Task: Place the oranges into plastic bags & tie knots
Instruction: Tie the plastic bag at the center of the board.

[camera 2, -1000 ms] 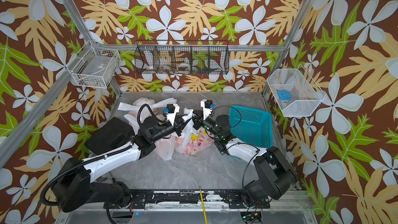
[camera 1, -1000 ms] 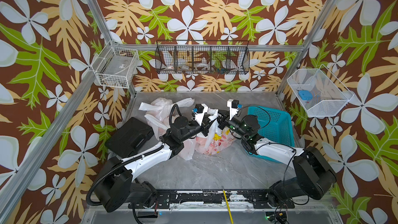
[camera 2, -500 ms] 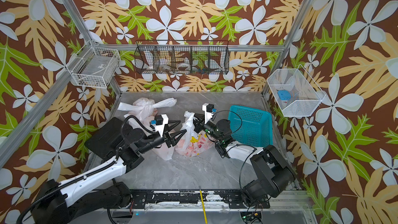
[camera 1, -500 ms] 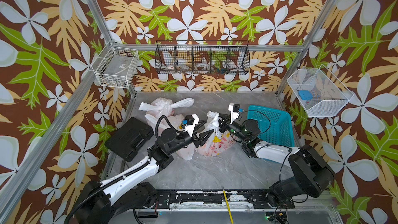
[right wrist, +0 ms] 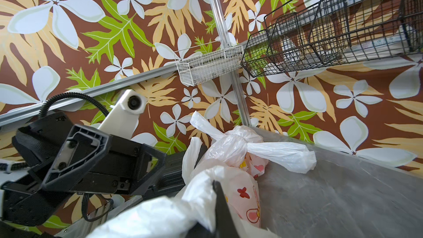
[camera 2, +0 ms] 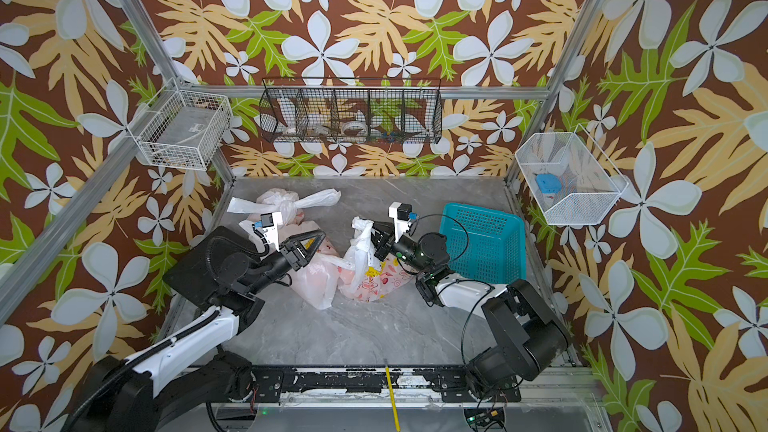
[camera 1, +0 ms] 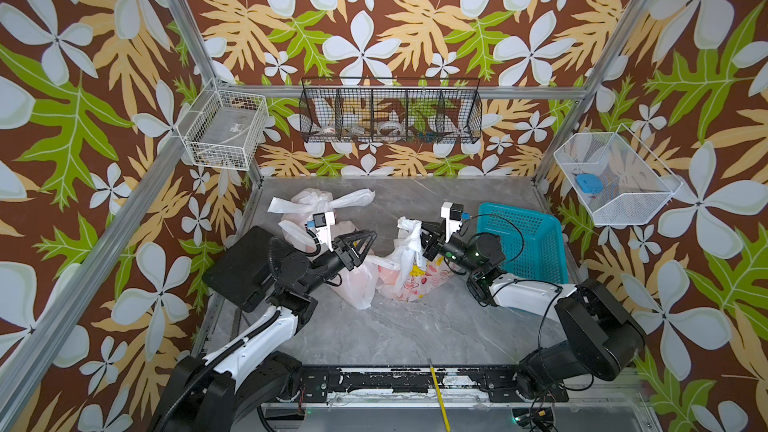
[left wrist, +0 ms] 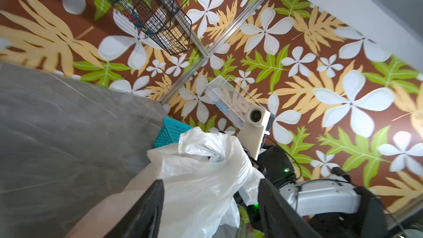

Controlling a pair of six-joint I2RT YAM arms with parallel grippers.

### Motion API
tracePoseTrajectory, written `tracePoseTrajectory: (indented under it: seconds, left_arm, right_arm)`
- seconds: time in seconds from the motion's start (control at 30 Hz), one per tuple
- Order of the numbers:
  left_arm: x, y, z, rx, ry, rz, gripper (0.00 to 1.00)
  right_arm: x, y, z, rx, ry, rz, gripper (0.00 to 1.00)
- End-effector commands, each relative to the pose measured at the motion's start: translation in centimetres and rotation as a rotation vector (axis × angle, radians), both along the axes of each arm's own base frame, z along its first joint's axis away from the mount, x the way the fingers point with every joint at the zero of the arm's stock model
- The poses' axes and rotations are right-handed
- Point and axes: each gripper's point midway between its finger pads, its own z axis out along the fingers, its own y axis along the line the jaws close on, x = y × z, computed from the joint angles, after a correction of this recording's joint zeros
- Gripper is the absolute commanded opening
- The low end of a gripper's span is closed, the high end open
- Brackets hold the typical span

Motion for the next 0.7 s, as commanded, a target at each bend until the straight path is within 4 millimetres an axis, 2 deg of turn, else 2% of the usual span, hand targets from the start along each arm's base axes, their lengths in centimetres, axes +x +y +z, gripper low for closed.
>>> tracePoseTrajectory:
  seconds: [0.0, 0.13, 0.27, 0.43, 0.67]
  left_arm:
    - [-1.8, 0.1, 4.5, -0.245, -0.038, -0.134, 0.66]
    - [-0.8, -0.2, 4.2, -0.353, 0.022, -0.170, 0.67]
    - [-0.4, -2.1, 4.2, -0.428, 0.056, -0.261, 0.67]
    - [1.6, -3.5, 2.0, -0.460, 0.134, -0.242, 0.66]
    - [1.9, -5.2, 3.0, -0.480, 0.119, -0.284, 0.66]
  right_arm:
    - [-0.8, 0.2, 1.0, 0.013, -0.047, 0.027, 0.00]
    - [-0.9, 0.2, 1.0, 0.008, -0.045, 0.024, 0.00]
    - [-0.9, 0.5, 1.0, -0.003, -0.041, 0.031, 0.00]
    - [-1.2, 0.4, 1.2, -0.003, -0.049, 0.039, 0.00]
    - [-1.3, 0.5, 0.9, -0.012, -0.043, 0.039, 0.00]
